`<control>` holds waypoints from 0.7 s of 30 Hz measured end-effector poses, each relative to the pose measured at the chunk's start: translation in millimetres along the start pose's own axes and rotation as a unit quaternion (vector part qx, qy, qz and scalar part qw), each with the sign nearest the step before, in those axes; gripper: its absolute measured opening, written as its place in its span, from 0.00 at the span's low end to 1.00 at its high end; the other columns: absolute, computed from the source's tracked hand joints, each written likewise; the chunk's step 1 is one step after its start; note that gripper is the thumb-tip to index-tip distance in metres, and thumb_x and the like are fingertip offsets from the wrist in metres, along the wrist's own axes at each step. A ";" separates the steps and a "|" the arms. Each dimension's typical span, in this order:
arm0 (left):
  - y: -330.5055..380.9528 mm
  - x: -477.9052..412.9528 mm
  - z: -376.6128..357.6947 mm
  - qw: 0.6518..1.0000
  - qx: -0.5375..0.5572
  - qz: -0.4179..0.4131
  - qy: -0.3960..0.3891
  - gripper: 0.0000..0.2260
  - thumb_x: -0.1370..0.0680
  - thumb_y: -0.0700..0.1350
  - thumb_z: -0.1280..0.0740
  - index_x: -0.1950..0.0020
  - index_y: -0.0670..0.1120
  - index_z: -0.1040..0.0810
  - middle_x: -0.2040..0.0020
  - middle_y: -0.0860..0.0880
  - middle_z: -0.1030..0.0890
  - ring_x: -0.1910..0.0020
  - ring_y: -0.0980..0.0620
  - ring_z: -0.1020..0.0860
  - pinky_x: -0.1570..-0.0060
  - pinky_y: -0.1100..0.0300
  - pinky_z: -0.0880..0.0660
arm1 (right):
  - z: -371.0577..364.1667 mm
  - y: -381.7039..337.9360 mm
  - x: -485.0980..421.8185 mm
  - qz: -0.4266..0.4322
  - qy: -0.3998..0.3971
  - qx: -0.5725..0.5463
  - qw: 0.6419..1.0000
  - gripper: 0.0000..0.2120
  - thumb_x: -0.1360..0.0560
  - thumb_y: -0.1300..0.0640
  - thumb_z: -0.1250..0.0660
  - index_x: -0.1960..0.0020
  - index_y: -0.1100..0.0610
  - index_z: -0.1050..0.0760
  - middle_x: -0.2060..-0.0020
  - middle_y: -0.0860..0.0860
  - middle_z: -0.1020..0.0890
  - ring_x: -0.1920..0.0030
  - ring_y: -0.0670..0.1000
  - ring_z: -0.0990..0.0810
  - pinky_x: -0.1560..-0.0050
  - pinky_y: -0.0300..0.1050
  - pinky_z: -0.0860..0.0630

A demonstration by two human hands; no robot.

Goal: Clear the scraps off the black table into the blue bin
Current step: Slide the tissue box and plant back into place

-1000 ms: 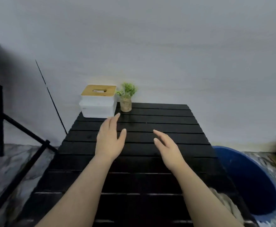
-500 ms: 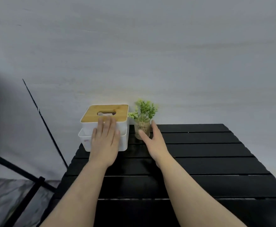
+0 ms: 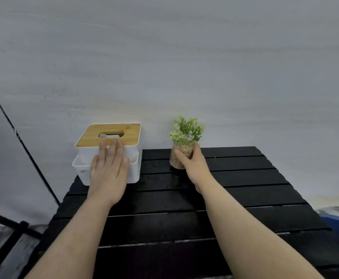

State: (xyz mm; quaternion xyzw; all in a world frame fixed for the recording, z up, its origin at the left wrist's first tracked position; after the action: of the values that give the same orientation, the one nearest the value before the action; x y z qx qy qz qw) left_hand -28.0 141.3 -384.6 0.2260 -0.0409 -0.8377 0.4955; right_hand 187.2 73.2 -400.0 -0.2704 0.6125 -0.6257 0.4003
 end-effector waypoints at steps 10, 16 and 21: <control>-0.9 -2.6 -1.4 1.000 0.016 0.023 -0.002 0.24 0.20 0.52 0.57 0.25 0.51 0.58 0.23 0.54 0.55 0.25 0.53 0.62 0.26 0.53 0.58 | 178.1 13.6 -20.4 -0.021 0.149 0.056 0.987 0.23 0.27 0.51 0.31 0.35 0.53 0.34 0.41 0.52 0.23 0.41 0.52 0.24 0.38 0.51 0.28; -0.9 -2.3 -1.4 1.000 0.010 0.026 0.001 0.24 0.20 0.53 0.57 0.25 0.50 0.59 0.23 0.54 0.55 0.25 0.53 0.62 0.26 0.53 0.57 | 190.8 24.2 -41.6 -0.067 0.118 0.142 0.981 0.27 0.27 0.50 0.31 0.33 0.57 0.37 0.39 0.56 0.25 0.45 0.52 0.27 0.44 0.46 0.31; -4.6 -3.5 4.2 0.999 0.026 0.022 -0.024 0.25 0.21 0.56 0.62 0.26 0.49 0.61 0.23 0.53 0.57 0.27 0.56 0.64 0.26 0.55 0.59 | 177.9 20.7 -20.1 -0.110 0.143 0.122 0.976 0.41 0.31 0.44 0.29 0.26 0.54 0.46 0.30 0.54 0.31 0.32 0.56 0.32 0.35 0.51 0.34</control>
State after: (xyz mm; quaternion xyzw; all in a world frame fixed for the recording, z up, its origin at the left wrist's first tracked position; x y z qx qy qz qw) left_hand -32.1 146.0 -380.9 0.2181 -0.0798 -0.8302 0.5068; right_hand 348.9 -6.4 -398.9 -0.1932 0.5491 -0.7679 0.2673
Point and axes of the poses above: each hand's wrist, its own x-axis away from the middle knuckle, its own z-axis out of the back of the hand, y = z × x, the point moved 2 cm from there along -x, towards the middle knuckle
